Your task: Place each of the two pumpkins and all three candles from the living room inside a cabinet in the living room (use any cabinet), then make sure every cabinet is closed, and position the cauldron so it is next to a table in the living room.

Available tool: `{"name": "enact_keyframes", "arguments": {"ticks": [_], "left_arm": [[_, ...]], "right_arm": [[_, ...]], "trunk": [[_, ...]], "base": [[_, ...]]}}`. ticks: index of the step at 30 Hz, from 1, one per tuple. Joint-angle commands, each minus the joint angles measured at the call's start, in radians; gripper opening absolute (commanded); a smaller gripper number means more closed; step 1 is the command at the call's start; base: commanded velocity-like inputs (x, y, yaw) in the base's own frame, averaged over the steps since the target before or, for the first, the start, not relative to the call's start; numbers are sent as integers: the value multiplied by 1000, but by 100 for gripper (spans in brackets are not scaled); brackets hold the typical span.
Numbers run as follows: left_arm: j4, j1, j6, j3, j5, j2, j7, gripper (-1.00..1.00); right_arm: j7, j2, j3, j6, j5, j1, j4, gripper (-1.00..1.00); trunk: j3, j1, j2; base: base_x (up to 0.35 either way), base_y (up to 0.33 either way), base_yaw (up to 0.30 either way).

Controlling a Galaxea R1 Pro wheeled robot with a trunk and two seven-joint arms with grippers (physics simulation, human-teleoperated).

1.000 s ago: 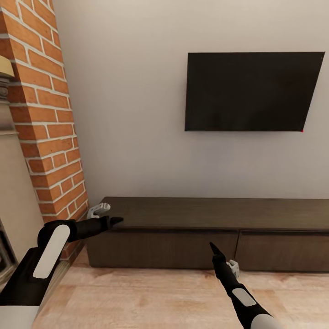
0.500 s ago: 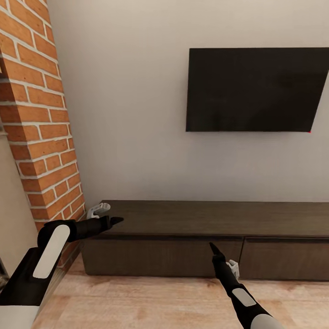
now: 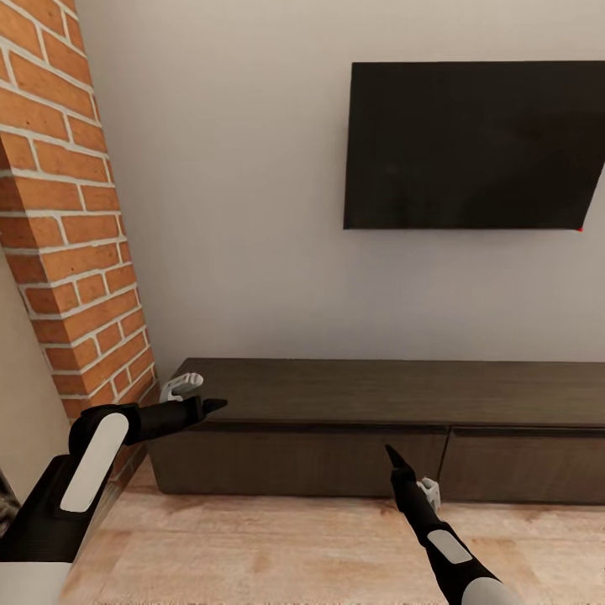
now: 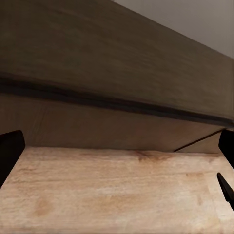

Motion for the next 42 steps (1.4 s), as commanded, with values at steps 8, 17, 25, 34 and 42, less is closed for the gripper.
{"name": "enact_keyframes", "arguments": {"ticks": [8, 17, 25, 34, 42], "left_arm": [[-1, -1, 3, 0, 10, 0, 8, 100], [-1, -1, 3, 0, 10, 0, 8, 100], [-1, -1, 3, 0, 10, 0, 8, 100], [-1, 0, 3, 0, 10, 1, 8, 100], [-2, 0, 3, 0, 10, 2, 8, 100]], "right_arm": [[101, -7, -23, 112, -11, 0, -1, 100], [191, -16, -61, 182, -12, 5, -7, 100], [224, -26, -66, 192, -12, 6, -5, 100], [226, -27, -67, 194, -12, 6, -5, 100], [222, -27, -68, 194, -12, 6, -5, 100]], "trunk": [[-17, 2, -2], [-21, 2, -2], [-48, 5, -3], [-48, 5, -3], [-48, 5, -3]], "base": [[0, 0, 0], [0, 0, 0], [0, 0, 0], [19, 0, 0], [158, 0, 0]]}}
